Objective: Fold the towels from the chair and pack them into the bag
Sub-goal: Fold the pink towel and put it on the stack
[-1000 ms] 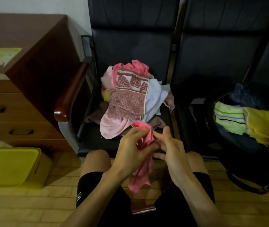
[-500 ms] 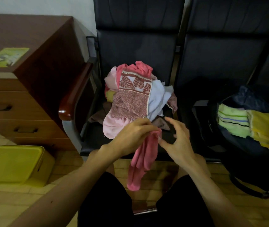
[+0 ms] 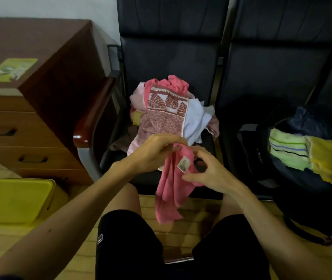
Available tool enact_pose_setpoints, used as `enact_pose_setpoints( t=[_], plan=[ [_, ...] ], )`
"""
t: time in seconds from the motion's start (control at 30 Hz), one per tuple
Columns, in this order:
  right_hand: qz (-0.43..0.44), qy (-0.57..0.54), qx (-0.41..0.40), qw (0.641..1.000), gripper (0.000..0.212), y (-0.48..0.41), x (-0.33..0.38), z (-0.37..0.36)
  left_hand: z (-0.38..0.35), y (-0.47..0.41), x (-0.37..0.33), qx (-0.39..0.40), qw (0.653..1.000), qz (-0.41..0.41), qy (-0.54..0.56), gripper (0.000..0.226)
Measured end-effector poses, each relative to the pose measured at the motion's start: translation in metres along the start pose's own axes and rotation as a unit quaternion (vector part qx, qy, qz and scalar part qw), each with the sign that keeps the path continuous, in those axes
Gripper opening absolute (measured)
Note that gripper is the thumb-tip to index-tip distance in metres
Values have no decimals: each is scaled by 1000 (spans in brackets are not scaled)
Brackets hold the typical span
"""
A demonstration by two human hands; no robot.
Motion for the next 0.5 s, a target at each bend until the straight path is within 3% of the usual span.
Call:
enact_pose_setpoints(
  t=[0.1, 0.17, 0.3, 0.33, 0.4, 0.5],
  plan=[
    [-10, -75, 16, 997, 45, -5, 5, 3, 3, -2, 0, 16, 1000, 12, 5, 23],
    [-21, -65, 1, 998, 35, -5, 1, 5, 8, -2, 1, 7, 1000, 23, 0, 22],
    [-93, 27, 51, 994, 55, 3, -17, 3, 22, 0, 4, -46, 998, 44, 9, 25],
    [-95, 11, 52, 994, 48, 6, -16, 7, 25, 2, 3, -57, 997, 51, 9, 26],
    [-74, -54, 29, 995, 17, 10, -2, 24, 31, 6, 5, -70, 995, 65, 8, 30],
    [20, -79, -110, 991, 21, 12, 40, 70, 39, 12, 9, -98, 990, 96, 17, 32]
  ],
)
Point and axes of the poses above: each hand's wrist, its own y-axis away from the middle knuckle, its own z-axis out of the back of the hand, x = y × z, the point moved 3 cm from there along -y, towards the middle knuckle, and after that the axes turned 9 degrees about y, right-handed, at the moved point
